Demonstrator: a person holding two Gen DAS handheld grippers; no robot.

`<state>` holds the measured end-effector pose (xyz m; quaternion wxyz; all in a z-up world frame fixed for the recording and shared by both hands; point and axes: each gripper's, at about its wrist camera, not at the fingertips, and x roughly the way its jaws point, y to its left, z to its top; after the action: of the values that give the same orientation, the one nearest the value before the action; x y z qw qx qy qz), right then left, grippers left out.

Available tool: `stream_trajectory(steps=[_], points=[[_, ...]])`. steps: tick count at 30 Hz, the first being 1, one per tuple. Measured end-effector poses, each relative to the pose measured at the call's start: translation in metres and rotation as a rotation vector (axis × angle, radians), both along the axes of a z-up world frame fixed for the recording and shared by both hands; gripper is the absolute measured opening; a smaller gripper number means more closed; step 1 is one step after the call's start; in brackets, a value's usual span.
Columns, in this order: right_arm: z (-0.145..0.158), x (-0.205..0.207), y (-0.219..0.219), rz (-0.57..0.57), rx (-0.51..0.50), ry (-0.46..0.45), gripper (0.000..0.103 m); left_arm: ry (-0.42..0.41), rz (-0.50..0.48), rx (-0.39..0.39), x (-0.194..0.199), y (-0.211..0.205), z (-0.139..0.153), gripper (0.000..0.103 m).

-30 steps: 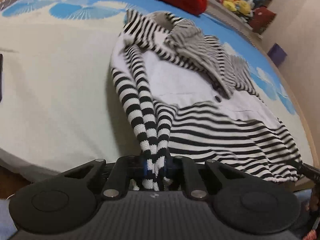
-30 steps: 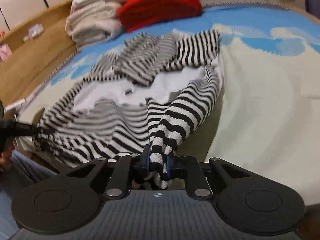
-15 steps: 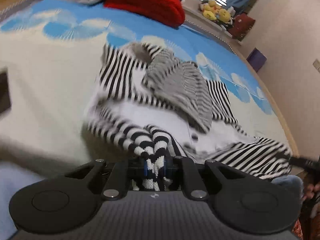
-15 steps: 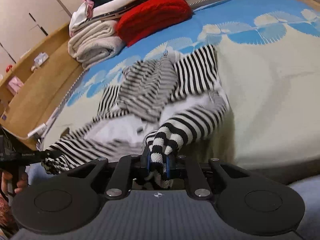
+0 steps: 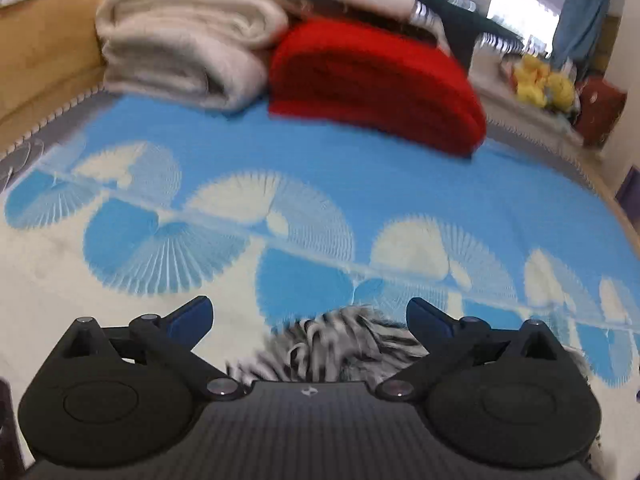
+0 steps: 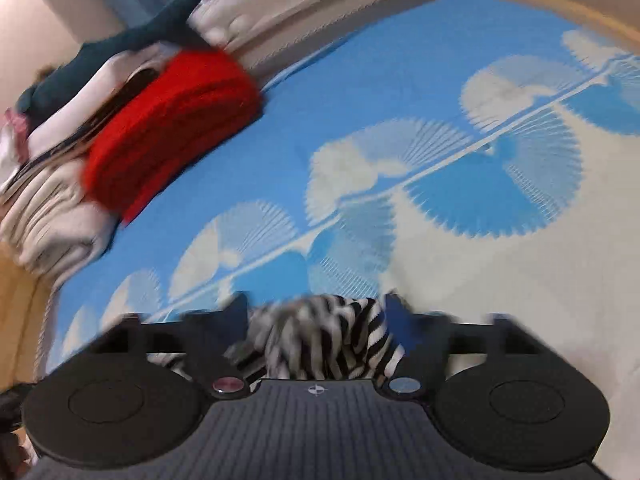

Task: Fold small clothes
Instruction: 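Grasp the striped cuffs with both tools and lift them toward each other, then grasp the white hem edge with both tools and lift it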

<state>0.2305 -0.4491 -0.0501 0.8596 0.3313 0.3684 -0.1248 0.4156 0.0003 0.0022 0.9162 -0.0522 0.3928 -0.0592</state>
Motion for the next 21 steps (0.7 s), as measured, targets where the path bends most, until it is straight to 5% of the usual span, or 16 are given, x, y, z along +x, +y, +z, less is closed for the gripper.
stream_trajectory(steps=[2, 6, 9, 11, 14, 21], points=[[-0.011, -0.018, 0.004, 0.062, 0.021, -0.054, 0.086, 0.027, -0.102, -0.018, -0.010, 0.005, -0.014, 0.103], [-0.042, -0.059, 0.014, 0.089, -0.017, -0.126, 0.086, 0.058, -0.070, 0.031, -0.045, 0.016, -0.051, 0.103], [-0.053, -0.063, 0.025, 0.132, -0.116, -0.027, 0.084, 0.058, -0.043, 0.040, -0.072, 0.034, -0.088, 0.103], [-0.045, -0.063, 0.033, 0.216, -0.210, -0.085, 0.084, 0.126, -0.054, 0.035, -0.073, 0.041, -0.103, 0.103], [-0.049, -0.066, 0.044, 0.269, -0.354, -0.062, 0.086, 0.079, -0.090, 0.025, -0.073, 0.047, -0.100, 0.103], [-0.078, -0.058, 0.060, 0.369, -0.414, 0.072, 0.085, 0.065, -0.064, 0.078, -0.071, 0.048, -0.099, 0.103]])
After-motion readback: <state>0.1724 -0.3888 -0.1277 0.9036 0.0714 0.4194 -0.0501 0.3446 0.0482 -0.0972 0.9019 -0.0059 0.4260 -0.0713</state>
